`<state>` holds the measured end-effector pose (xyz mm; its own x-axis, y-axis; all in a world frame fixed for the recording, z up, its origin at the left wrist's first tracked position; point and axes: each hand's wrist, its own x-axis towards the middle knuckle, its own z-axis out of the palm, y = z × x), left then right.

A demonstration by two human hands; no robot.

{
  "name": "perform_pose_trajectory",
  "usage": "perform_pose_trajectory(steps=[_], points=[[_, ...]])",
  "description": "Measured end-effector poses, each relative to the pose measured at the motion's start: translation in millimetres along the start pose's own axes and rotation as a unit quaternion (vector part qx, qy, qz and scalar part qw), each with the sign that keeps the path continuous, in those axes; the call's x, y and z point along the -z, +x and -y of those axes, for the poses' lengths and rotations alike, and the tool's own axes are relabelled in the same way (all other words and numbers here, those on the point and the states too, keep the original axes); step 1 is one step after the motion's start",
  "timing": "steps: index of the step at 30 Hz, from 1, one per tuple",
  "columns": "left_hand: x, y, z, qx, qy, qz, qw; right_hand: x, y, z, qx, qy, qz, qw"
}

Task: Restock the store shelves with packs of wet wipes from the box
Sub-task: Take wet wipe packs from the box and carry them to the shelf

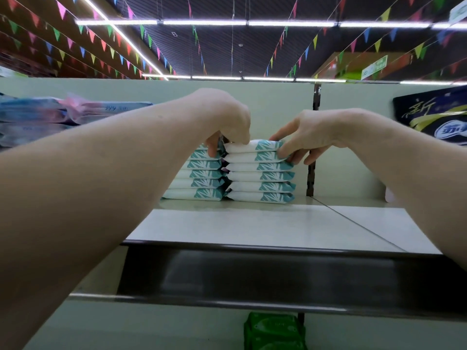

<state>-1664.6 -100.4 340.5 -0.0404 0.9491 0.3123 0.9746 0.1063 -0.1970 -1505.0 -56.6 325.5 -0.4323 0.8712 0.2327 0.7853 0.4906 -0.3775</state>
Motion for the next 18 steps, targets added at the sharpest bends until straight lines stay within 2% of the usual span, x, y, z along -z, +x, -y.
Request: perform_pose_trajectory(steps=[6,12,15,18], points=[[0,1,-3,0.004,0.012,0.011,1.000,-3,2,5,-0.004,-0.033,-0.014,0.999],[-7,-2,-2,0.004,0.006,0.027,1.000,-9,3,5,0.003,-0.021,-0.016,1.000],[-3,-14,-10,-0.002,0.075,0.012,0.997,-7,-2,7,-0.001,-0.035,0.001,0.999],[0,-22,-21,-0.012,0.160,-0.023,0.987,1,-10,20,0.001,-0.138,0.014,0.990]])
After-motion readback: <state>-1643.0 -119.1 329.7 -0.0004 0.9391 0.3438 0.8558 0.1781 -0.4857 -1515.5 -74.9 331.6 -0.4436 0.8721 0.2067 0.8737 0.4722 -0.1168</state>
